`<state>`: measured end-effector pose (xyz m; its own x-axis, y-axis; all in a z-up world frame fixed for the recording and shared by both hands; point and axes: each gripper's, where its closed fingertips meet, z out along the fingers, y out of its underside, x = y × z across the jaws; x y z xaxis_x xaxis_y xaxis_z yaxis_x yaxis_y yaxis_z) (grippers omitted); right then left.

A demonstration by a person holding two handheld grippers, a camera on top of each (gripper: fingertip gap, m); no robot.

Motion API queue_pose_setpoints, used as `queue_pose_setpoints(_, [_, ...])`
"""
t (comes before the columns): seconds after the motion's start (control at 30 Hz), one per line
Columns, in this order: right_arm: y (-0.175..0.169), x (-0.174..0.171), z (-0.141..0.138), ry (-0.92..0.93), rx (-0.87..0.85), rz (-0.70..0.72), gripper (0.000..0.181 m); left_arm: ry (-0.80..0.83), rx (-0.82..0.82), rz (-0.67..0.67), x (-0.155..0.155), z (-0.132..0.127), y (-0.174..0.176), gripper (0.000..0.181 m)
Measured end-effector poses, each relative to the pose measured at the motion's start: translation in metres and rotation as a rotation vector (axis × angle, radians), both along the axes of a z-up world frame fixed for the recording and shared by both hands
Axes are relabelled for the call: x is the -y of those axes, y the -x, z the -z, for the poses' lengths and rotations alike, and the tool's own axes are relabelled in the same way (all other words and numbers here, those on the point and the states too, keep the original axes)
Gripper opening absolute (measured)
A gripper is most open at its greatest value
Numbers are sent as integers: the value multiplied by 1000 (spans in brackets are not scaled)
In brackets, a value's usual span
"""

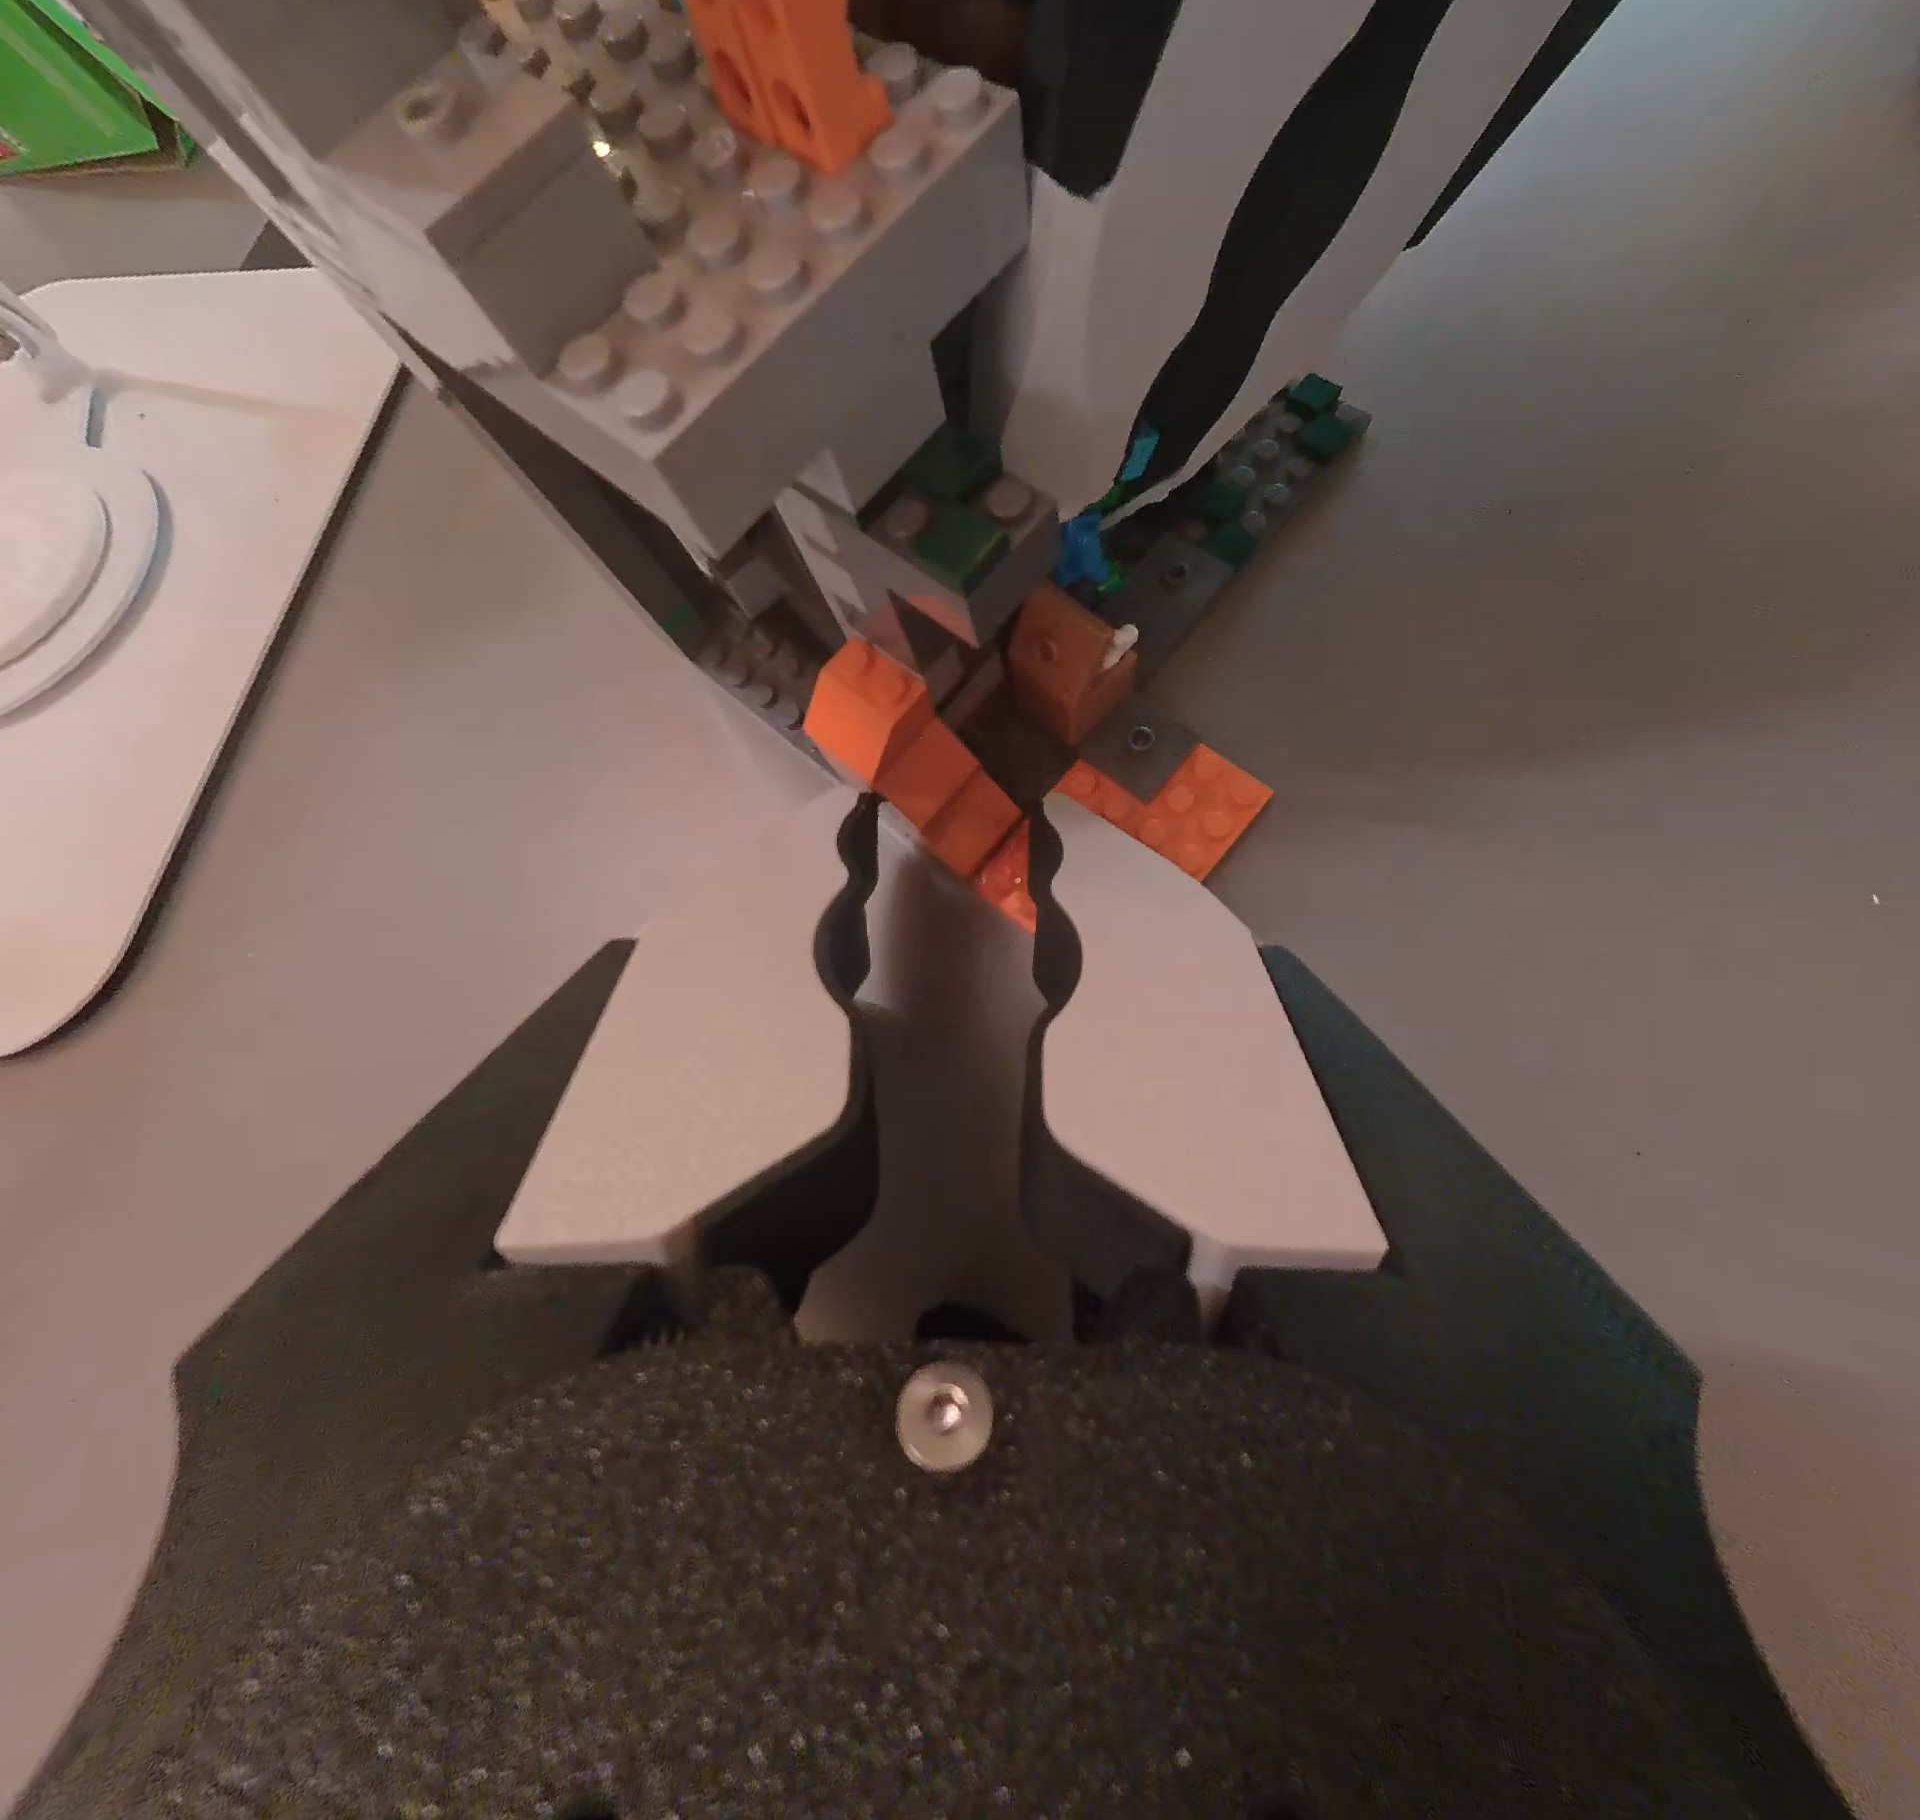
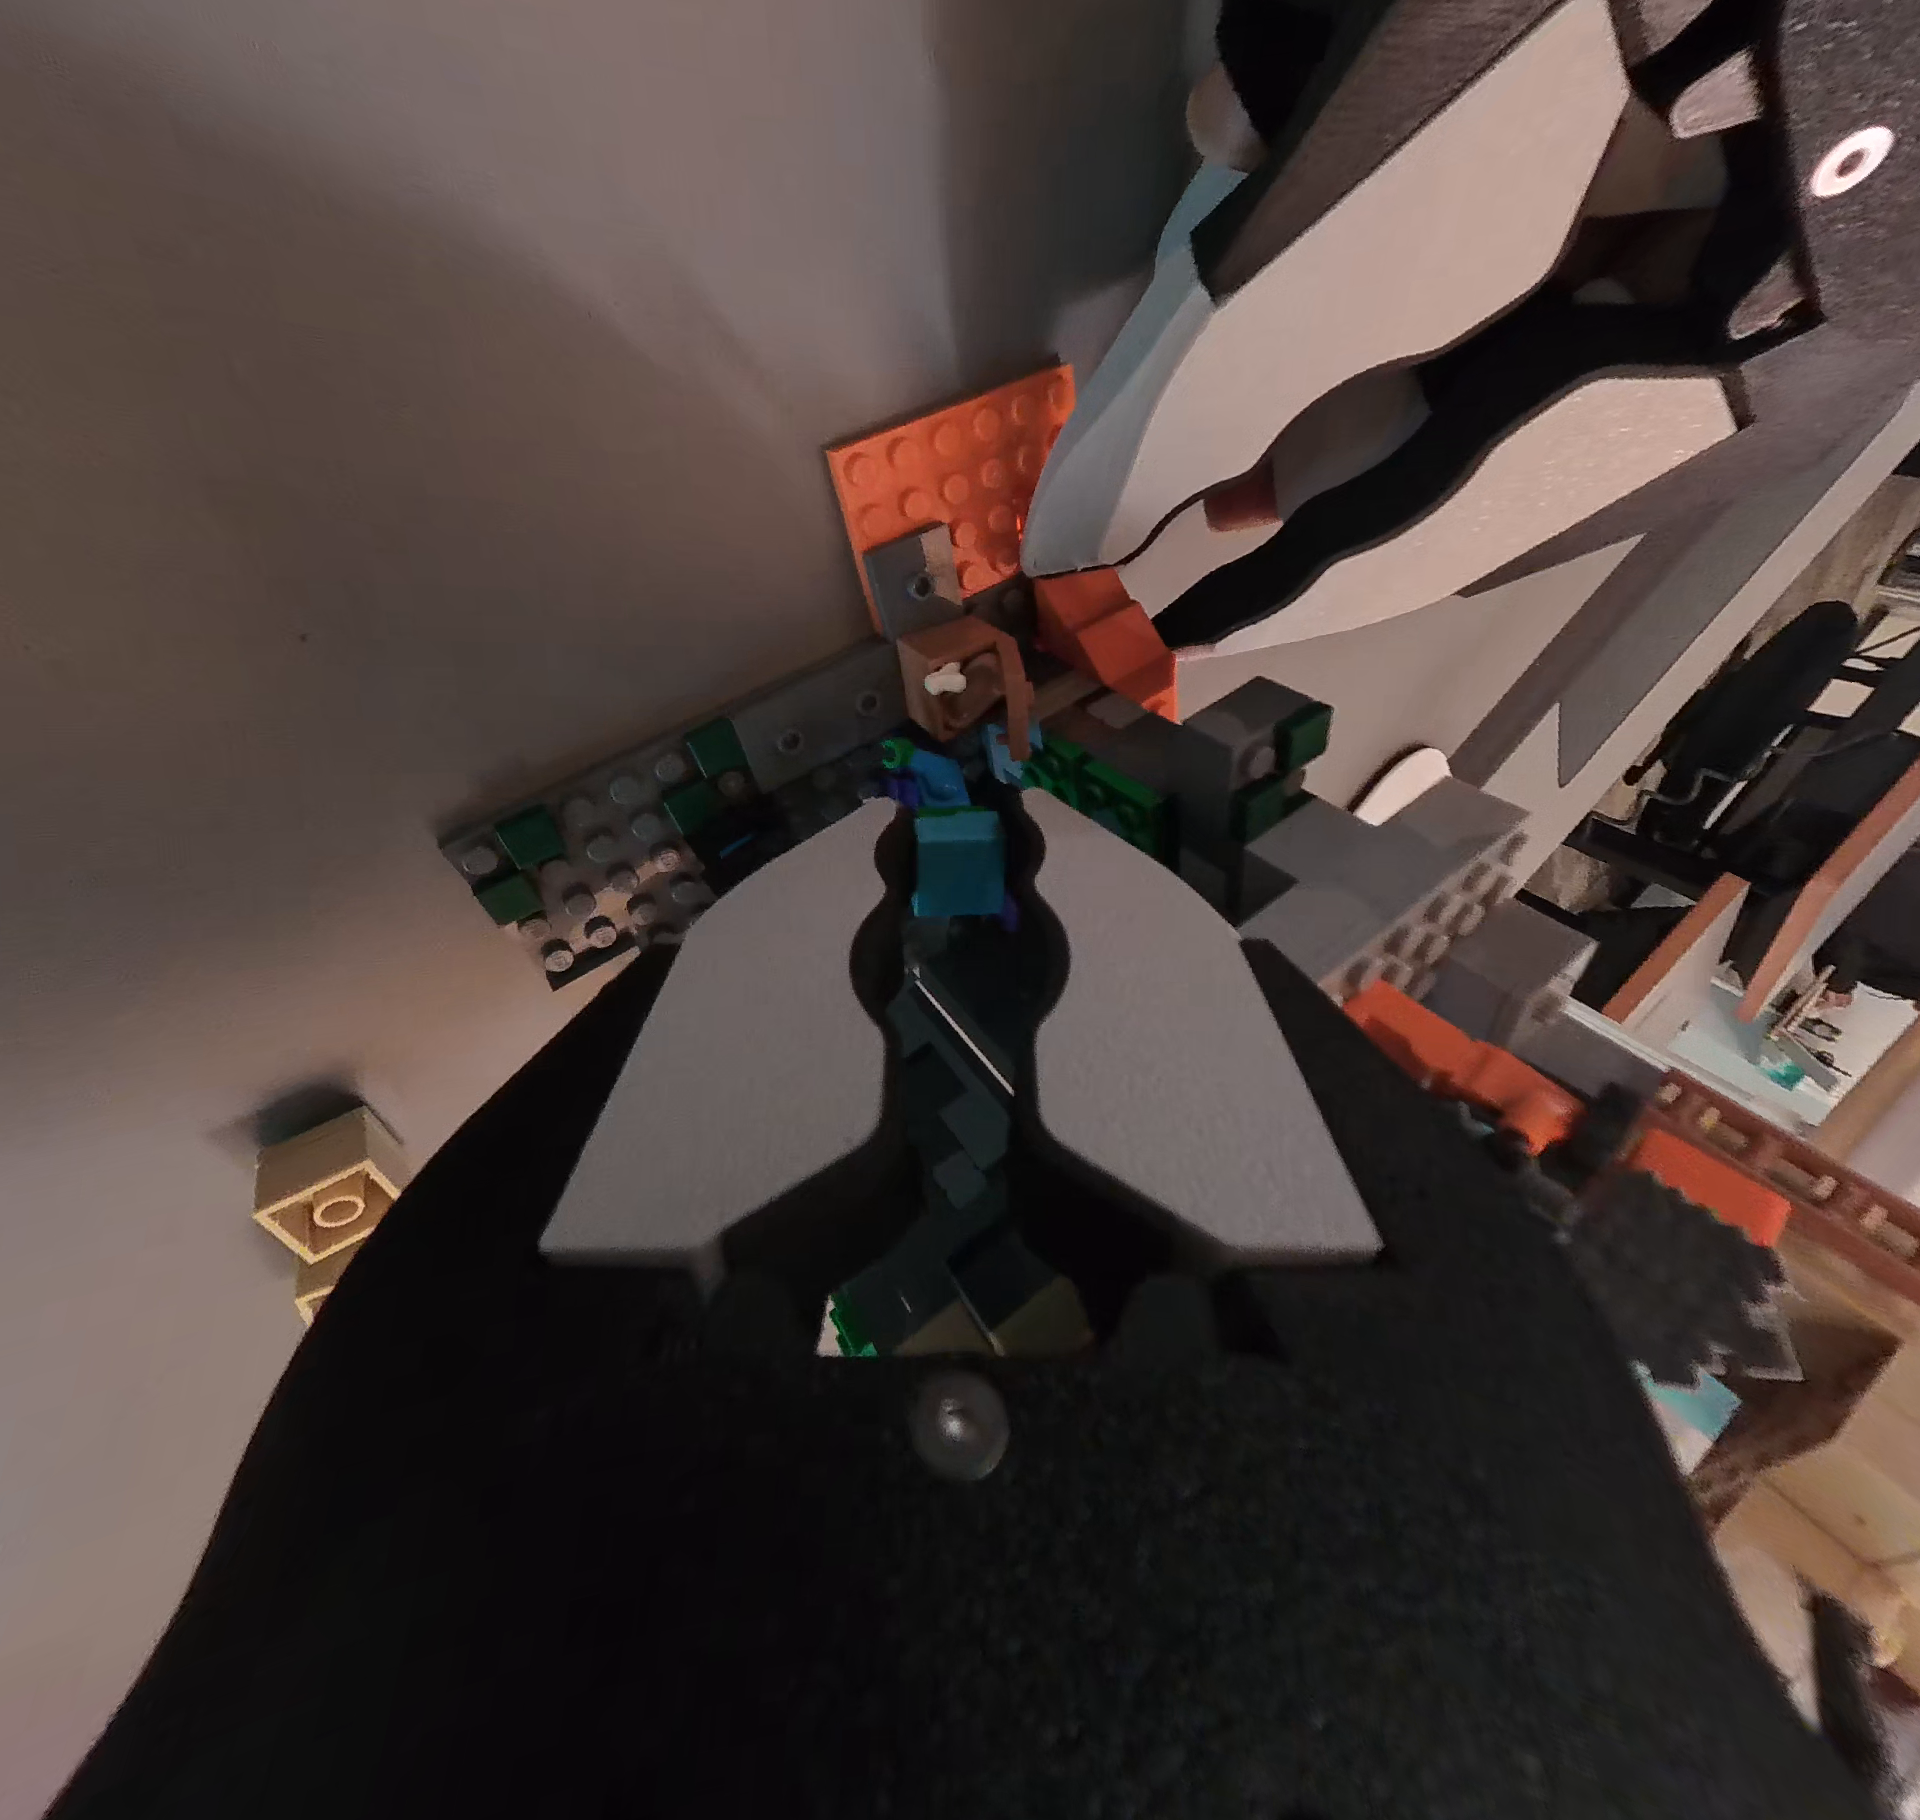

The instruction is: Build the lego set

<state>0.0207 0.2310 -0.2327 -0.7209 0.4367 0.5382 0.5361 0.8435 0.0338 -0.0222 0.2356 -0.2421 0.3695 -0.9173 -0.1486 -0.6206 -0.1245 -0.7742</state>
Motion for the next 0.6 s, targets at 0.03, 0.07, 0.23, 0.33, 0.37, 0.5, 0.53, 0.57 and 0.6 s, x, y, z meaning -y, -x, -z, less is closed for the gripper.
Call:
queue_pose_setpoints(0.03, [0,0,1,-2,-2,0,17,-1,0,0,0,0,0,27])
queue_pose_setpoints(0.07, [0,0,1,-6,-3,-1,17,-2,0,0,0,0,0,27])
queue_pose_setpoints(0.23, [2,3,1,3,-3,-38,17,-6,0,0,0,0,0,27])
queue_pose_setpoints(0.33, [0,2,0,8,-3,-38,17,-8,0,0,1,0,-1,27])
queue_pose_setpoints(0.37, [-2,1,0,5,-2,-35,17,-11,-1,0,1,0,-1,27])
queue_pose_setpoints(0.5, [-4,2,-3,16,1,-41,17,-16,19,-2,3,-4,3,27])
queue_pose_setpoints(0.53, [-5,2,-4,18,4,-47,17,-14,27,-4,5,-6,5,26])
queue_pose_setpoints(0.57, [-6,1,-5,18,9,-48,17,-13,34,-5,6,-7,6,26])
queue_pose_setpoints(0.6, [-6,1,-5,22,19,-49,17,-14,38,-7,8,-8,7,25])
